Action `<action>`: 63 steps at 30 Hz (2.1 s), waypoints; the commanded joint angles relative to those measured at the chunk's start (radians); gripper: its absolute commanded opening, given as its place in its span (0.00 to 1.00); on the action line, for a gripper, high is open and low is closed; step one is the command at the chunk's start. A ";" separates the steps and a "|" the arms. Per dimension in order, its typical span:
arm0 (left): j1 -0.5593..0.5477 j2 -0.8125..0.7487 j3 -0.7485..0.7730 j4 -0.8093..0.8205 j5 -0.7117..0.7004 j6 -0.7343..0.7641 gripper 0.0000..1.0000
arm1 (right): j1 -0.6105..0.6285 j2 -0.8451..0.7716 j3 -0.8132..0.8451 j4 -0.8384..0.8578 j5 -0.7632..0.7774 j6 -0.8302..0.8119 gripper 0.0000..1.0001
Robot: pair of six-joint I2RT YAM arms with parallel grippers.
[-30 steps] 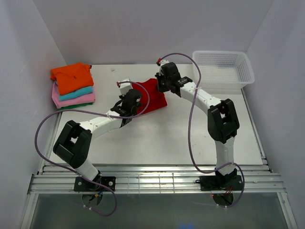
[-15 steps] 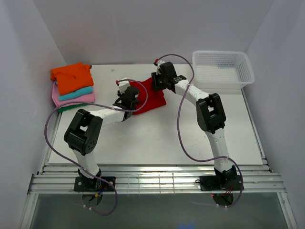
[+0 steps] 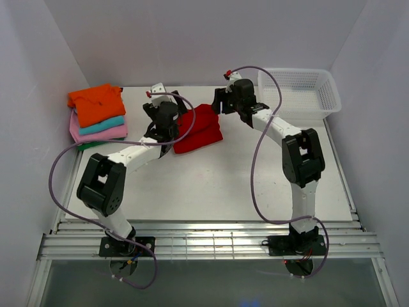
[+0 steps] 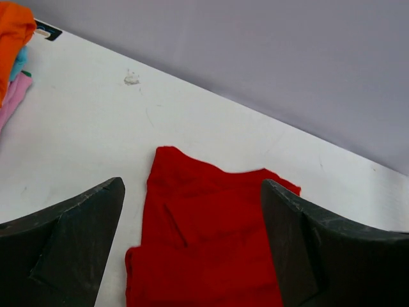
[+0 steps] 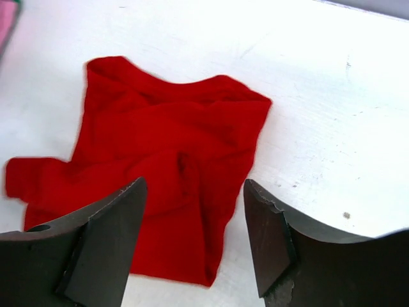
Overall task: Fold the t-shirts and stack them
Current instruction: Fold the tshirt
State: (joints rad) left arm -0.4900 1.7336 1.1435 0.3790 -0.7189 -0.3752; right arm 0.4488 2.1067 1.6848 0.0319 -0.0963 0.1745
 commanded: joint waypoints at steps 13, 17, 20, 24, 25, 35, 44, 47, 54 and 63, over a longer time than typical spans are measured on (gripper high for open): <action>-0.045 -0.045 -0.234 -0.106 0.159 -0.170 0.93 | 0.021 -0.041 -0.134 0.065 -0.189 0.026 0.64; -0.045 0.001 -0.209 -0.106 0.180 -0.175 0.87 | 0.021 0.010 -0.074 0.028 -0.213 0.026 0.62; -0.044 0.027 -0.194 -0.106 0.211 -0.186 0.81 | 0.021 0.022 -0.065 0.026 -0.230 0.034 0.56; -0.044 0.079 -0.154 -0.106 0.223 -0.185 0.79 | 0.024 0.041 -0.050 0.020 -0.263 0.046 0.49; -0.044 0.089 -0.142 -0.104 0.223 -0.185 0.79 | 0.025 0.041 -0.051 0.020 -0.266 0.046 0.49; -0.025 0.214 -0.010 -0.103 0.199 -0.113 0.79 | 0.039 0.009 -0.105 0.031 -0.290 0.045 0.41; -0.009 0.230 -0.001 -0.095 0.194 -0.090 0.79 | 0.057 0.078 0.005 0.002 -0.332 0.056 0.30; -0.009 0.222 -0.014 -0.086 0.203 -0.085 0.79 | 0.057 0.128 0.050 0.011 -0.338 0.069 0.29; -0.009 0.211 -0.036 -0.081 0.208 -0.085 0.79 | 0.059 0.280 0.274 -0.090 -0.365 0.098 0.26; -0.007 0.219 -0.034 -0.080 0.205 -0.076 0.79 | 0.067 0.161 0.104 -0.003 -0.367 0.092 0.25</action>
State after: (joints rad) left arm -0.5049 1.9862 1.1179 0.2810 -0.5137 -0.4591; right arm 0.5064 2.3581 1.8252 -0.0067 -0.4408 0.2707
